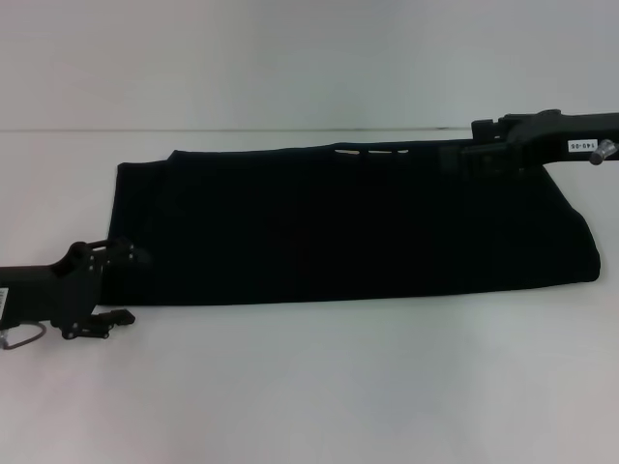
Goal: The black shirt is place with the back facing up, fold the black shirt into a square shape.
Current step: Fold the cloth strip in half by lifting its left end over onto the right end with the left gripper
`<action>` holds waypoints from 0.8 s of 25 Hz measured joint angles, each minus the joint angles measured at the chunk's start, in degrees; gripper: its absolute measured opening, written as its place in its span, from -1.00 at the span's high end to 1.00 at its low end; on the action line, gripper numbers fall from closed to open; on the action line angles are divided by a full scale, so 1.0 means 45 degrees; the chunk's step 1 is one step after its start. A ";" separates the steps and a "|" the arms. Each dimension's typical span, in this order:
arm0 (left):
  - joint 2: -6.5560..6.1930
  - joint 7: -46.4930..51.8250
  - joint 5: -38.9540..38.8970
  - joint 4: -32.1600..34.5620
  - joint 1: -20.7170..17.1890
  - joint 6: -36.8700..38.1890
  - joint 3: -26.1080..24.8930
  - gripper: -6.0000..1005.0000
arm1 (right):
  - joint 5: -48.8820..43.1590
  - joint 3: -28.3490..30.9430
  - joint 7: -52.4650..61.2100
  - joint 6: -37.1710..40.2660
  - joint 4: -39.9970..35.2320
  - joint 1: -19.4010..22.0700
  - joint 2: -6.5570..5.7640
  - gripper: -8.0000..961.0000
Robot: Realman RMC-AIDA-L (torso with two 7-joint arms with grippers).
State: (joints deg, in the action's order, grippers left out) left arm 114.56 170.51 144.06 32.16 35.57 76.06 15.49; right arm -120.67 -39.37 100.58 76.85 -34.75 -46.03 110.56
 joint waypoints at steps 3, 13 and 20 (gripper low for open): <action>0.0011 -0.0020 0.0000 0.0000 -0.0025 -0.0050 -0.0012 -0.75 | 0.0000 -0.0001 -0.0017 -0.0003 0.0000 -0.0019 -0.0001 -0.89; 0.0048 -0.0235 -0.0109 -0.0264 -0.0029 -0.0748 0.0035 -0.75 | 0.0002 0.0000 0.0021 -0.0019 0.0005 -0.0086 -0.0002 -0.89; 0.0050 -0.0423 -0.0137 -0.0273 0.0007 -0.1267 0.0022 -0.74 | 0.0060 0.0020 0.0018 -0.0016 0.0008 -0.0110 0.0001 -0.89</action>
State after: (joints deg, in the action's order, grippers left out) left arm 114.79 168.60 143.44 30.93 35.60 70.36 15.58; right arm -120.40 -39.28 100.66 76.78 -34.71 -46.53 110.57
